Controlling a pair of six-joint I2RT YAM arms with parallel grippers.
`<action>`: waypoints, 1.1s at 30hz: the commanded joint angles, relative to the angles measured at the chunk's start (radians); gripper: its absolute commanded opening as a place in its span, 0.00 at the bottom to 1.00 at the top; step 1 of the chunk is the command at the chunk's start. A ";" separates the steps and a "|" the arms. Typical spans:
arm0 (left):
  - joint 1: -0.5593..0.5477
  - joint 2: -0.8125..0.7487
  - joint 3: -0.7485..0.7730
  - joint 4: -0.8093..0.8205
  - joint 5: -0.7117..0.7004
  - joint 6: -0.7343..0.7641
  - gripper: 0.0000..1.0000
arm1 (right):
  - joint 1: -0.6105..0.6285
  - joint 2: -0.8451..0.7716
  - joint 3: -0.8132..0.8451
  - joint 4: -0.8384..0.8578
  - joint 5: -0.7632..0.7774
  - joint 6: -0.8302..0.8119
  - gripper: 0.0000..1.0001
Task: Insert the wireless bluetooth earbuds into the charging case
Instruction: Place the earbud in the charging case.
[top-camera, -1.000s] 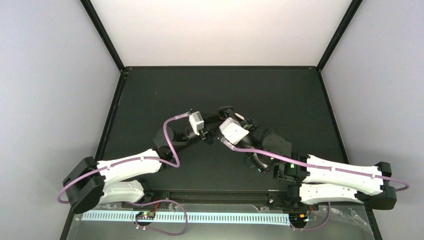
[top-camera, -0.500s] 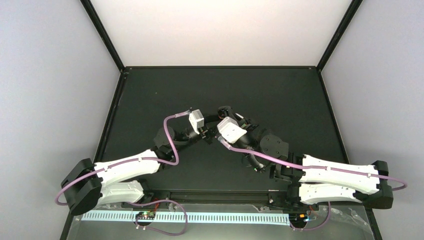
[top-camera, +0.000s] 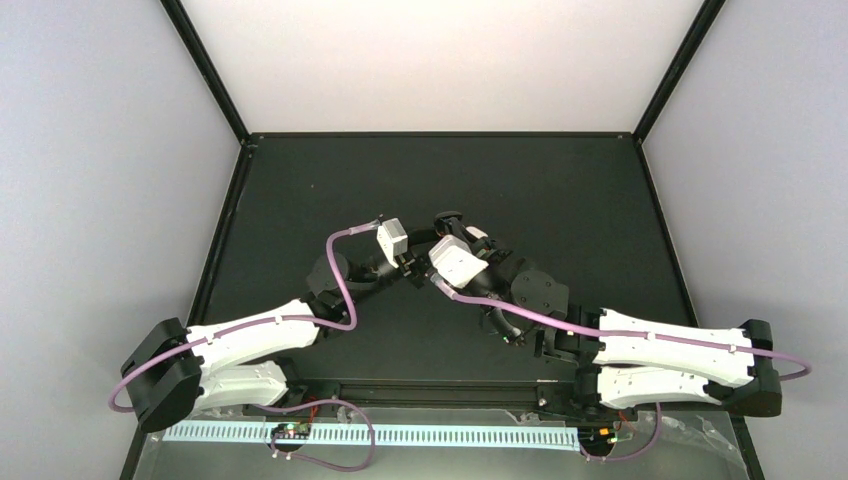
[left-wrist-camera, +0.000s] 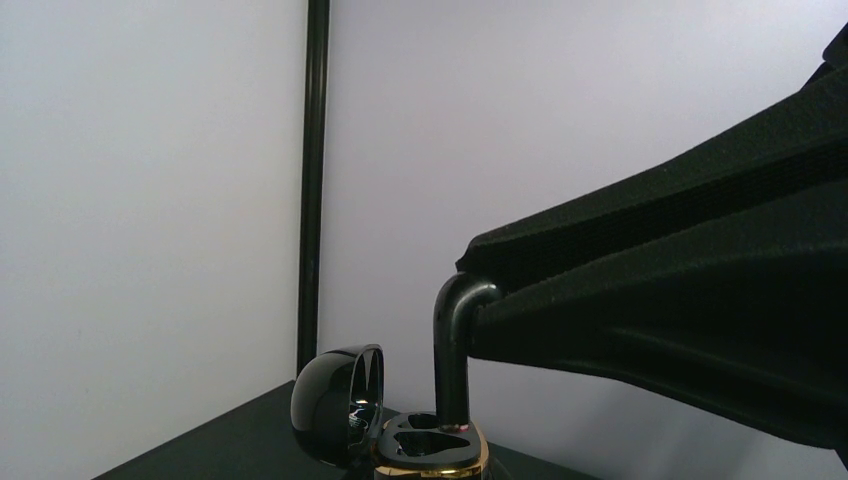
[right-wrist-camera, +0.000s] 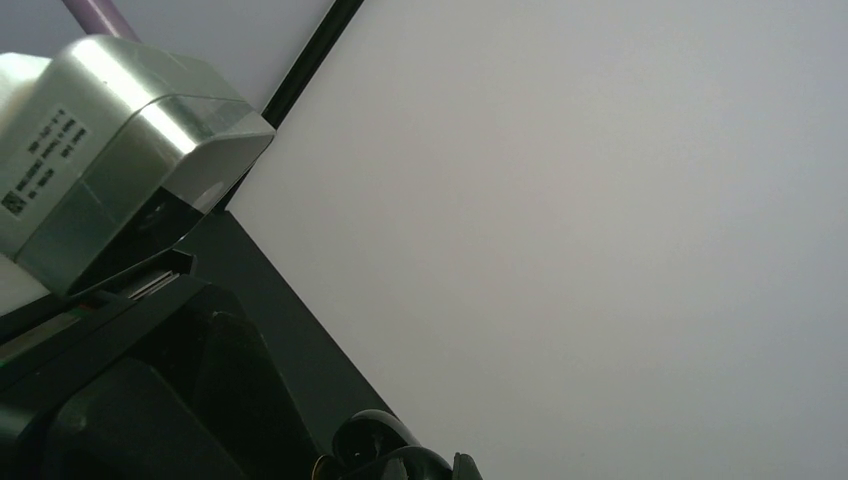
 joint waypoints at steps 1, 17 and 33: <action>0.006 -0.024 0.037 0.012 -0.005 -0.005 0.02 | 0.007 0.004 0.005 -0.004 0.011 0.028 0.01; 0.006 -0.032 0.032 0.012 -0.007 0.009 0.02 | 0.008 0.021 0.007 -0.025 -0.004 0.052 0.01; 0.006 -0.056 0.008 0.038 -0.004 0.009 0.01 | 0.007 0.031 0.011 -0.025 0.014 0.050 0.01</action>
